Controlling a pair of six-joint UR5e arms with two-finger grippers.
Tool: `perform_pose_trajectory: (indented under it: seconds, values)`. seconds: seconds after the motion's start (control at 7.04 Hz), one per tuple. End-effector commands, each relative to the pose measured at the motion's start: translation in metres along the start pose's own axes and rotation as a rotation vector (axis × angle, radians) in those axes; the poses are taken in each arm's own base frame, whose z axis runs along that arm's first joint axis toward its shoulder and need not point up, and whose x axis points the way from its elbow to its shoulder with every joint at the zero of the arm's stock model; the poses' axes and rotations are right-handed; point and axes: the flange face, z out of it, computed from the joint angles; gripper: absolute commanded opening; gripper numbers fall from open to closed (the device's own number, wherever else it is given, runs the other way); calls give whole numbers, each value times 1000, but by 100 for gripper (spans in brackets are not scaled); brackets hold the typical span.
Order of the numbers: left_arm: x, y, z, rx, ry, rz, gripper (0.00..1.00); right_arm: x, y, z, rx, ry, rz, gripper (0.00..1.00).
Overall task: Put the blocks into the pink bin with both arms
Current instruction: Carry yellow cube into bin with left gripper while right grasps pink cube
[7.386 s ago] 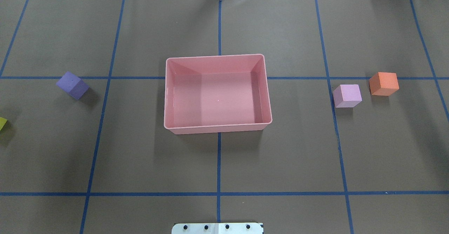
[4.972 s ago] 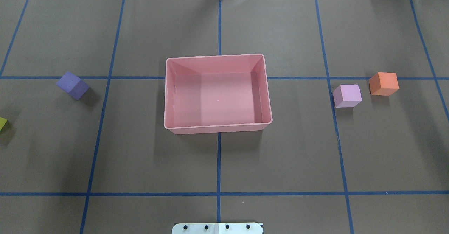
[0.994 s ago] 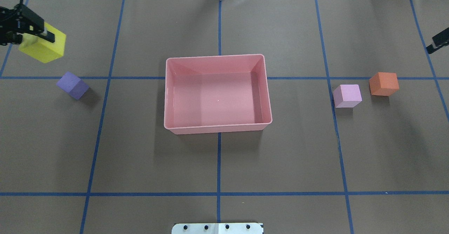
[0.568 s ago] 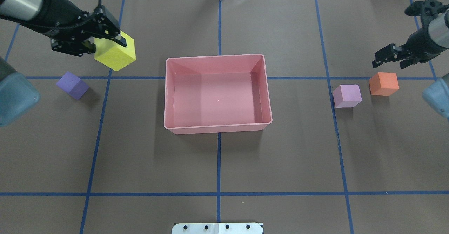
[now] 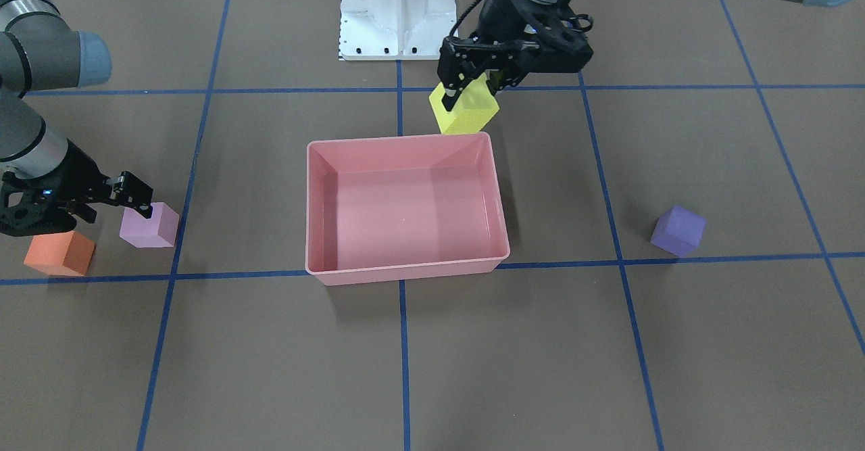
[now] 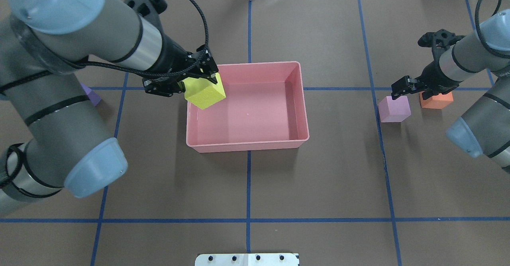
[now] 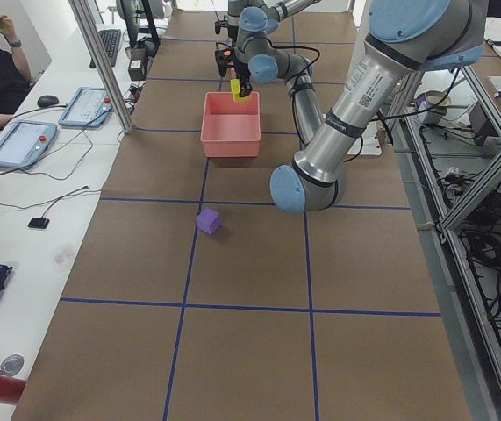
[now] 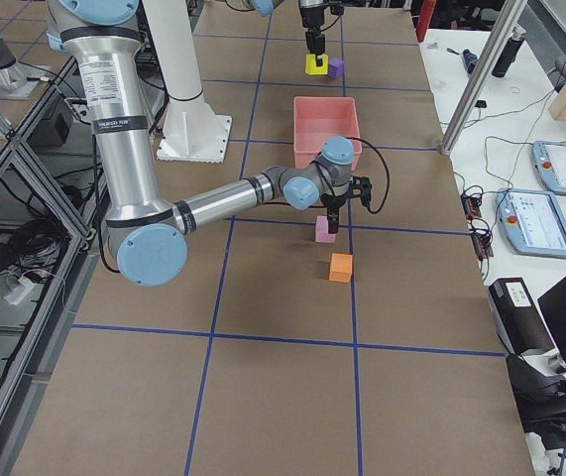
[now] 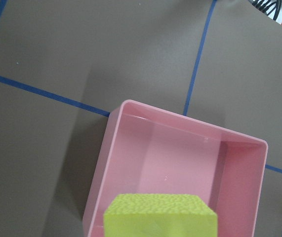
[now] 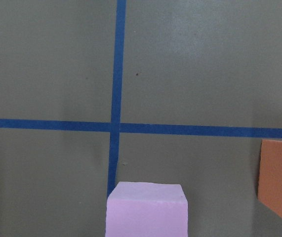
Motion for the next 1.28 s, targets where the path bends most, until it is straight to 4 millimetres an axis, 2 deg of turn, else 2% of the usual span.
perform_pose_trajectory:
  seconds: [0.0, 0.14, 0.43, 0.57, 0.71, 0.85, 1.14]
  values:
    - [44, 49, 45, 31, -26, 4, 0, -8, 10, 28, -37, 22, -19, 100]
    - [61, 51, 58, 32, -39, 3, 0, -18, 4, 38, -47, 25, -29, 100]
    - [59, 53, 74, 24, -63, 3, 0, -22, 5, 54, -53, 51, -34, 100]
    - [60, 59, 79, 15, -70, 7, 26, -23, 4, 54, -52, 50, -33, 87]
    - [60, 67, 90, 18, -82, 14, 99, -24, 4, 52, -48, 49, -32, 32]
    - [60, 80, 98, 51, -84, 34, 100, -19, 1, 47, -41, 49, -33, 0]
    - [58, 79, 95, 55, -81, 39, 100, -12, -19, 5, 2, -7, -14, 0]
